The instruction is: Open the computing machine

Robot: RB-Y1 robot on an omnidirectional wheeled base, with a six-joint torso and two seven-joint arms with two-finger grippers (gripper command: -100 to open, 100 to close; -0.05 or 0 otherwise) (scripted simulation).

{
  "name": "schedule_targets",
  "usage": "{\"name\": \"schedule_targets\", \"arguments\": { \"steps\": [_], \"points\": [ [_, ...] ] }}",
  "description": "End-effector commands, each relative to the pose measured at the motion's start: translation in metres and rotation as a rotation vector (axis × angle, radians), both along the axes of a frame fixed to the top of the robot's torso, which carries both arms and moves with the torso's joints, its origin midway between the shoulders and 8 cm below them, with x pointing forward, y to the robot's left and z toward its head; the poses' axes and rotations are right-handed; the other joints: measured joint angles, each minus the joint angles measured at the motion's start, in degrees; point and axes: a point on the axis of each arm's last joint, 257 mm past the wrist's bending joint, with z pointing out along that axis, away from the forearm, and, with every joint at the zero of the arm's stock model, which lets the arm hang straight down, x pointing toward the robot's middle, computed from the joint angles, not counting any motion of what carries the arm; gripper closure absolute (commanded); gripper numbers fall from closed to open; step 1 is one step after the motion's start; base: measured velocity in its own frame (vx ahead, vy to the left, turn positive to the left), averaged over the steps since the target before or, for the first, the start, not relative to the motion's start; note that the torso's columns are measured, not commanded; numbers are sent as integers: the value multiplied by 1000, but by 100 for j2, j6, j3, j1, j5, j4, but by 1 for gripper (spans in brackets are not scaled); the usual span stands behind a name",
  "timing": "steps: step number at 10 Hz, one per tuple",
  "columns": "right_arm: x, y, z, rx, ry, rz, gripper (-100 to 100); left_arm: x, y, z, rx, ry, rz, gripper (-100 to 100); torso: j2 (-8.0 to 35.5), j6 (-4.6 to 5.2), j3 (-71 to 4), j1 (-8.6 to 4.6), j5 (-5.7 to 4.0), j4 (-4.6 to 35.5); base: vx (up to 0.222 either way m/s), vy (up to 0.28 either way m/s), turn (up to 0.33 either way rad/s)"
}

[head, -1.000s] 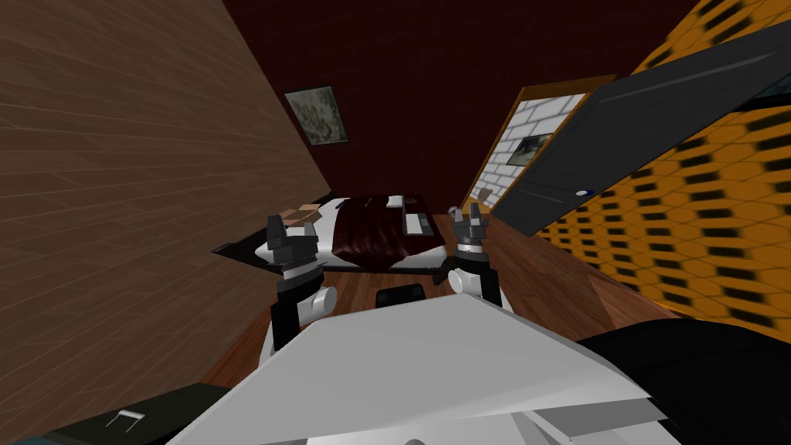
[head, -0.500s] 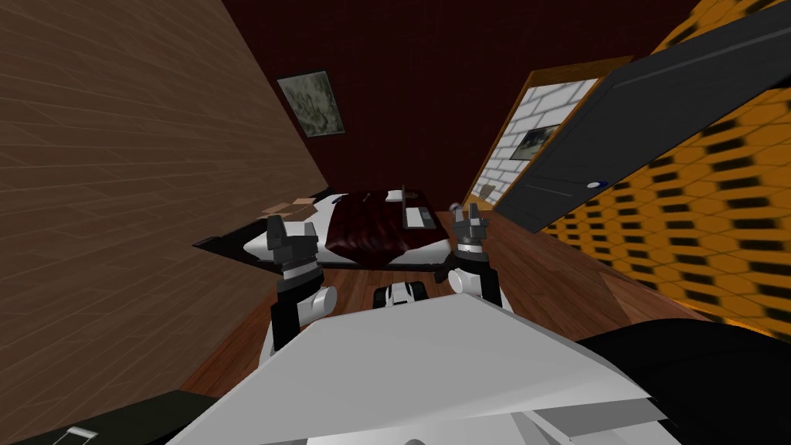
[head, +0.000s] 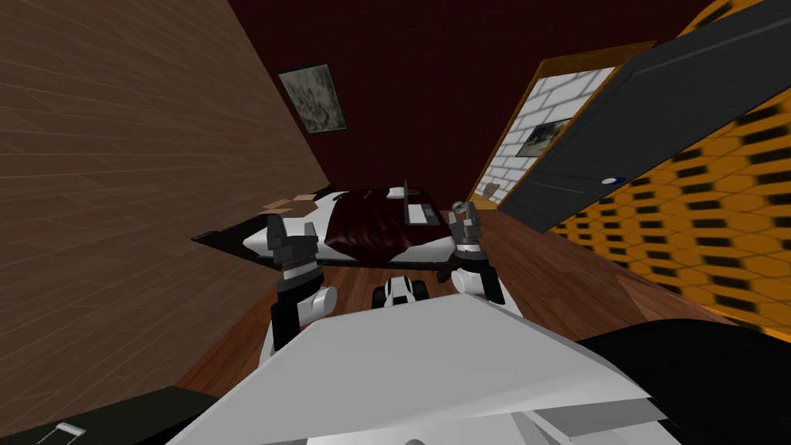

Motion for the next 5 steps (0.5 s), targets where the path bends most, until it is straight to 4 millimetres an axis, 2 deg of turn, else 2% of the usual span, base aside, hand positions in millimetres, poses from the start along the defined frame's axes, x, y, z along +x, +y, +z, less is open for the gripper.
{"name": "schedule_targets", "arguments": {
  "steps": [1,5],
  "points": [
    [11,3,-15,-112,62,-9,-100,0,0,0,0,0,0,0,1,0,-1,-4,-1,1,4,50,66],
    [31,-4,-46,-297,170,-62,-100,0,0,0,0,0,0,0,2,0,-1,-4,-1,2,7,70,85]
  ]
}}
